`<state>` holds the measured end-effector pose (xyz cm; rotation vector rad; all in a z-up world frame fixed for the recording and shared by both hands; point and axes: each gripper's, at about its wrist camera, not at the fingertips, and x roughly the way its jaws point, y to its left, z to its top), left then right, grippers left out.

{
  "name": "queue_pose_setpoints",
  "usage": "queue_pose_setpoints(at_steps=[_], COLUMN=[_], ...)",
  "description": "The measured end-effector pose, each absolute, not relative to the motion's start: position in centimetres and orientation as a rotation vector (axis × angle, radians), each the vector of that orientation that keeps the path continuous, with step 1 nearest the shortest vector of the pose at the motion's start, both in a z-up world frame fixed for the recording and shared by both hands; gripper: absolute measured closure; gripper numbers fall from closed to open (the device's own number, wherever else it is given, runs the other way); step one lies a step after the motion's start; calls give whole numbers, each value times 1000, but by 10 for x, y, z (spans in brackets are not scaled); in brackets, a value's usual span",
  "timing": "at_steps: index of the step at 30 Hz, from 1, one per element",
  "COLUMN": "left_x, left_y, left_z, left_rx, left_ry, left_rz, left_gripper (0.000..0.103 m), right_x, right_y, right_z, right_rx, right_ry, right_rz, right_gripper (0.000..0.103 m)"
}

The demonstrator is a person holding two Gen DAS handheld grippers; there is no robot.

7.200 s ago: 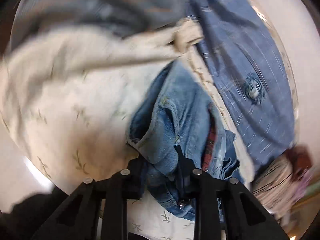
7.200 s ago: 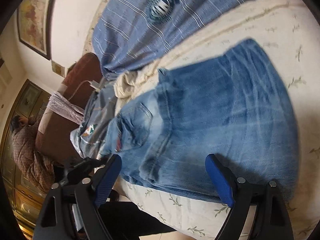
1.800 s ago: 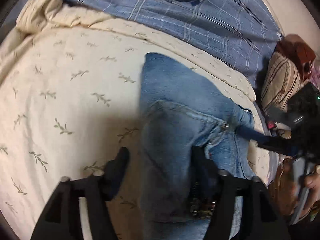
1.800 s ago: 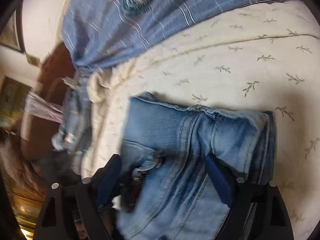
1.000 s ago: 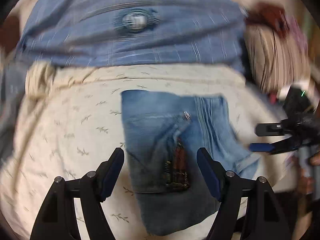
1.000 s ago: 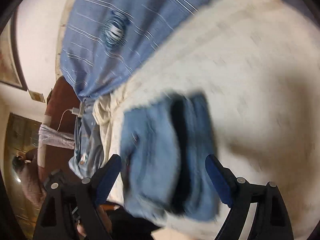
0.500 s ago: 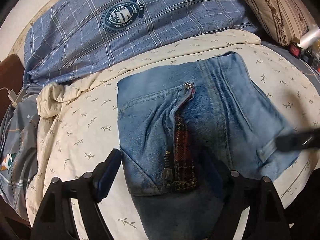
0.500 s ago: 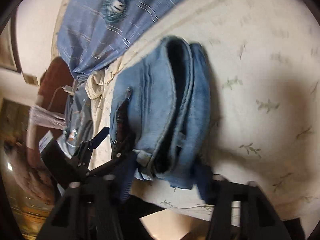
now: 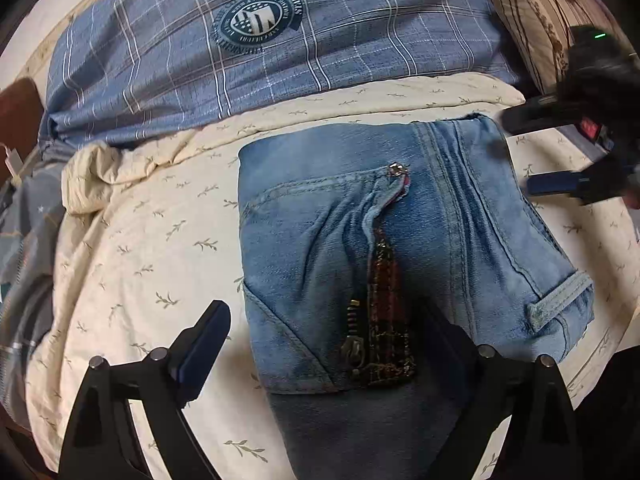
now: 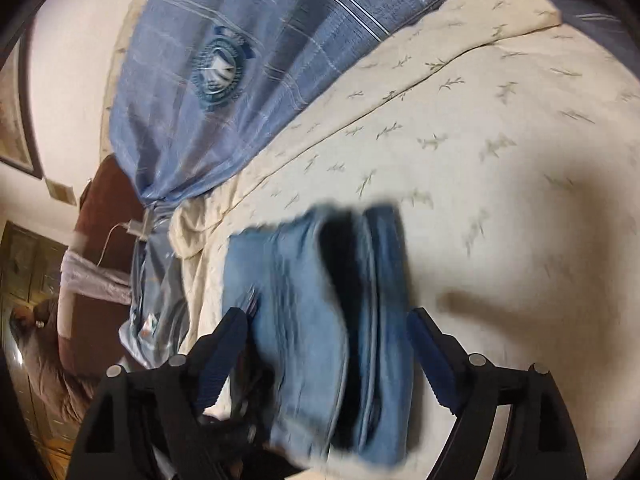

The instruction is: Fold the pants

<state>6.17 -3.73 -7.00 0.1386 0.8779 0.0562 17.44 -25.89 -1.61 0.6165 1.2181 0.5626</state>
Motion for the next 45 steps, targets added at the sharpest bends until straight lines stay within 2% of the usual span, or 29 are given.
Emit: queue_pose_setpoints(at_steps=[2, 4, 5, 6, 8, 9, 11, 13, 14, 19, 30, 39, 41, 44, 45], left_x=[62, 62, 63, 64, 66, 67, 65, 64, 63, 52, 21, 24, 24, 23, 18], left_y=[-35, -34, -33, -32, -31, -31, -33, -33, -32, -25, -3, -6, -5, -3, 1], left_z=[-71, -71, -72, -72, -74, -74, -72, -70, -69, -60, -46, -64, -64, -63, -58], left_rx=[122, 111, 108, 107, 90, 79, 93, 95, 84, 14, -68, -28, -30, -54, -72], left_ry=[881, 881, 877, 875, 881, 886, 881, 878, 880, 891, 880, 919, 921, 933, 907], left_rz=[48, 43, 45, 49, 44, 39, 56, 61, 63, 75, 104, 104, 102, 73, 66], left_gripper=[8, 8, 6, 4, 2, 2, 2, 2, 2, 3, 3, 1, 1, 2, 2], right_x=[190, 193, 188, 182, 181, 186, 188, 179, 174, 136, 86, 71, 78, 97, 98], right_y=[-242, -234, -228, -219, -211, -213, -225, -231, -232, -251, -261, -228, -215, -203, -212], right_z=[-29, -30, -18, -4, 1, -15, -31, -20, -15, 6, -22, 50, 40, -26, -25], right_rx=[577, 560, 529, 453, 360, 303, 407, 462, 459, 493, 573, 565, 607, 577, 638], right_ry=[1251, 1238, 1214, 1182, 1181, 1221, 1228, 1208, 1213, 1151, 1198, 996, 1073, 1325, 1277], right_rz=[586, 581, 598, 582, 522, 453, 442, 460, 465, 499, 514, 700, 777, 685, 682], right_gripper=[19, 32, 51, 58, 61, 62, 58, 37, 23, 21, 21, 20, 19, 19, 20])
